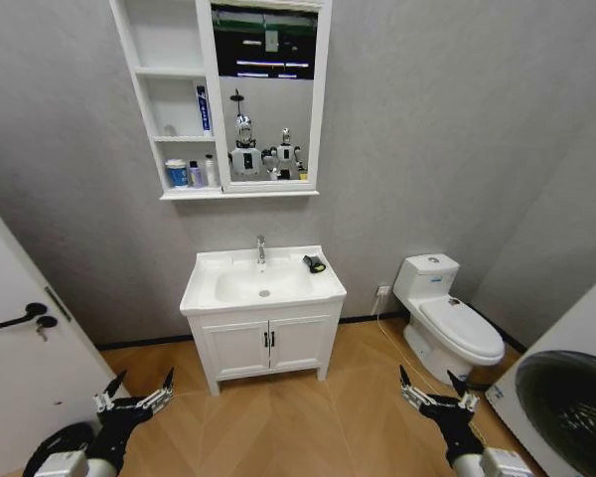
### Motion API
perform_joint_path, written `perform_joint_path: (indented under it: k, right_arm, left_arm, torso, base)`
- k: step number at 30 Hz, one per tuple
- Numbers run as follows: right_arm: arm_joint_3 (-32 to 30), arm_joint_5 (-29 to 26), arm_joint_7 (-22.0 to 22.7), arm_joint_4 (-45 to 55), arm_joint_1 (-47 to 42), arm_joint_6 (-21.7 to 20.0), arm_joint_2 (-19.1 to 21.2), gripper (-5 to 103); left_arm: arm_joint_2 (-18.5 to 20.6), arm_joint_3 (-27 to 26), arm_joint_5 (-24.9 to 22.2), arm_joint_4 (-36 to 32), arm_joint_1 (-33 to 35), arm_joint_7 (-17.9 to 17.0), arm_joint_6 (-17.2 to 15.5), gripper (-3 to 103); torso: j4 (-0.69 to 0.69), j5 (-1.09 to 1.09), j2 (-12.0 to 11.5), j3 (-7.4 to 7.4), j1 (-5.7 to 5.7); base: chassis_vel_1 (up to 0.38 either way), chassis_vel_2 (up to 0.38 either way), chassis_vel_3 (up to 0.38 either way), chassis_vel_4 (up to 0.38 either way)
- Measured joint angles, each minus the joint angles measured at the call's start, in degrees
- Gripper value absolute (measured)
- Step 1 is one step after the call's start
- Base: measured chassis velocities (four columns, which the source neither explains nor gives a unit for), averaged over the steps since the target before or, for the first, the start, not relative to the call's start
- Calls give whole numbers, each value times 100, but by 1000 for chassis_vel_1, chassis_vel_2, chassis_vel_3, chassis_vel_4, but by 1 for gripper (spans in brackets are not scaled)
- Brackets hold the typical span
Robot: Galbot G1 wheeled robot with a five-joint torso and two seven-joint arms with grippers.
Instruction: Move facial cleanser and shampoo from washbasin to cabinet, then wipe washbasin with towel.
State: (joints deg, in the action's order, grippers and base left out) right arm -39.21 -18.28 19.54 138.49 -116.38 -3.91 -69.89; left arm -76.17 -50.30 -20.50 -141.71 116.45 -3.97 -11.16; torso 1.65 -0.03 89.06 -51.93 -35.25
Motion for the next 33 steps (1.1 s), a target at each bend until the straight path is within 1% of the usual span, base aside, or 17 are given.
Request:
perform_joint_path:
  k: [3, 6, 8, 10, 11, 12, 14, 16, 21, 24, 33]
  right_arm:
    - [0, 0, 0, 0, 2, 0, 0, 100]
    - [0, 0, 0, 0, 0, 0, 0, 100]
    - [0, 0, 1, 0, 0, 0, 0, 100]
    - [0, 0, 0, 0, 1, 0, 0, 100]
    - [1, 0, 0, 0, 0, 0, 0, 100]
    - [1, 0, 0, 0, -1, 0, 0, 100]
    - [1, -1, 1, 0, -1, 0, 0, 100]
    - [0, 0, 0, 0, -1, 0, 0, 100]
    - [0, 0, 0, -1, 3, 0, 1, 100]
    - [1, 0, 0, -1, 3, 0, 1, 100]
    - [0, 0, 0, 0, 1, 0, 1, 100]
  left_arm:
    - [0, 0, 0, 0, 0, 0, 0, 100]
    - [0, 0, 0, 0, 0, 0, 0, 100]
    - [0, 0, 0, 0, 0, 0, 0, 100]
    - [0, 0, 0, 0, 1, 1, 0, 100]
    - [0, 0, 0, 0, 1, 0, -1, 100]
    - [0, 0, 0, 0, 1, 0, 0, 100]
    - [0, 0, 0, 0, 1, 0, 0, 100]
    - [0, 0, 0, 0, 0, 0, 0, 100]
    - [0, 1, 0, 0, -1, 0, 0, 100]
    - [0, 1, 0, 0, -1, 0, 0, 100]
    - [0, 1, 0, 0, 0, 0, 0, 100]
  torso:
    - [-2, 5, -2, -2, -2]
    - [0, 1, 0, 0, 1]
    - [-1, 5, 0, 0, 1]
    - [-2, 5, 2, 1, 4]
    - [-2, 2, 3, 2, 6]
    - [1, 2, 3, 2, 6]
    - [1, 3, 3, 2, 6]
    - [2, 3, 2, 1, 6]
    - [-2, 4, -5, -4, -9]
    - [0, 4, -5, -4, -9]
    - [-1, 3, 0, 0, 1]
  base:
    - [357, -356, -366, 362]
    - [349, -364, -339, 353]
    - [334, -346, -320, 320]
    - [202, -230, -238, 305]
    - [202, -50, -200, 185]
    - [121, -50, -143, 105]
    - [18, -48, -143, 63]
    - [-54, -31, -54, 63]
    - [-75, 24, 80, -39]
    - [-60, 79, 71, -43]
    - [44, 17, 2, 31]
